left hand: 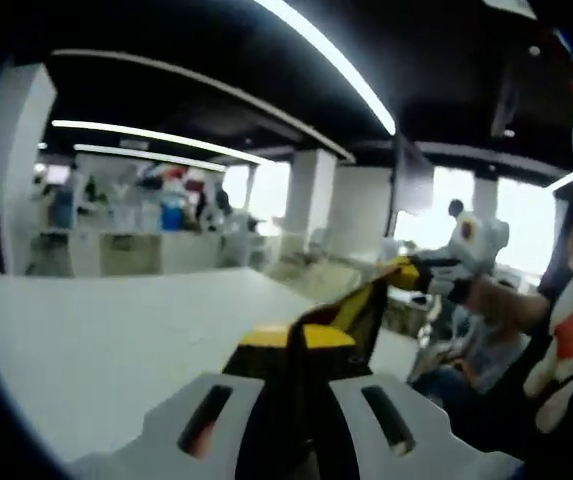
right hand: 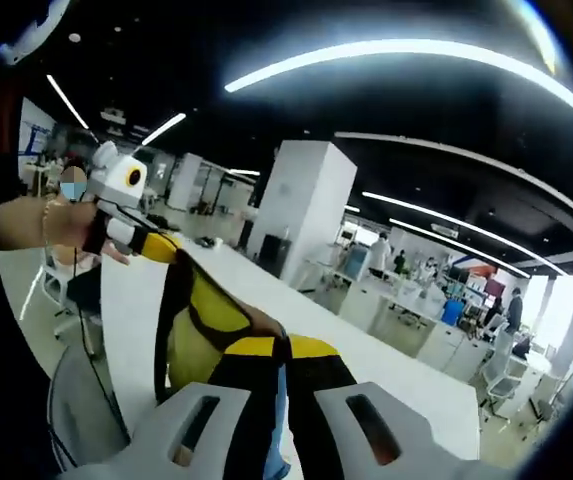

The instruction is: Fold the garment on the visible template until the final outline fits inside the template.

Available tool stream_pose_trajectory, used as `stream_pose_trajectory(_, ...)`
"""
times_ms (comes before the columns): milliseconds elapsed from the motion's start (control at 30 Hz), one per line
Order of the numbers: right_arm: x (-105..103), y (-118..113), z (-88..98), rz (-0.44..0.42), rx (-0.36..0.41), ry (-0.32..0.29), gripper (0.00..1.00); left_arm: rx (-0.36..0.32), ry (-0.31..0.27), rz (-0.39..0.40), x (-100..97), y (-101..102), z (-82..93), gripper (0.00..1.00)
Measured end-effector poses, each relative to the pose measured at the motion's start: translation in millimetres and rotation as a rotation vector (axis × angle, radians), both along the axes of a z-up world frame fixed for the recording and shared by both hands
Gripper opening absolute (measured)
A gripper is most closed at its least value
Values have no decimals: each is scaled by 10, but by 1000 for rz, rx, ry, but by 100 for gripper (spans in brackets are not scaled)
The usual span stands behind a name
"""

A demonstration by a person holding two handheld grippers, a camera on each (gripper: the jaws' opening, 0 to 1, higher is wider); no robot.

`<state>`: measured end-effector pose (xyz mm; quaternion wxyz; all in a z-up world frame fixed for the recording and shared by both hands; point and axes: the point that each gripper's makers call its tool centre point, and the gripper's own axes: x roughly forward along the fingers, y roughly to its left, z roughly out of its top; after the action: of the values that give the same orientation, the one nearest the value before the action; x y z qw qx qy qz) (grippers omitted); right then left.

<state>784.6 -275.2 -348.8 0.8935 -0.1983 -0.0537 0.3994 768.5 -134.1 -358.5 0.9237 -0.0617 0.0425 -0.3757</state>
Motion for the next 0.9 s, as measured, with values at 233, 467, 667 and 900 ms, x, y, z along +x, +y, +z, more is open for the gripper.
stream_pose_trajectory(233, -161, 14, 508, 26, 58, -79, 2, -28, -73, -16, -139, 23, 431, 0)
stream_pose_trajectory(467, 121, 58, 21, 21, 60, 35, 2, -45, 70, 7, 114, 85, -90, 0)
stream_pose_trajectory(667, 385, -7, -536, -5, 26, 132, 2, -57, 198, 38, 326, -2, -699, 0)
stream_pose_trajectory(900, 761, -20, -1055, -22, 29, 249, 2, -47, 308, 54, 606, -28, -1136, 0)
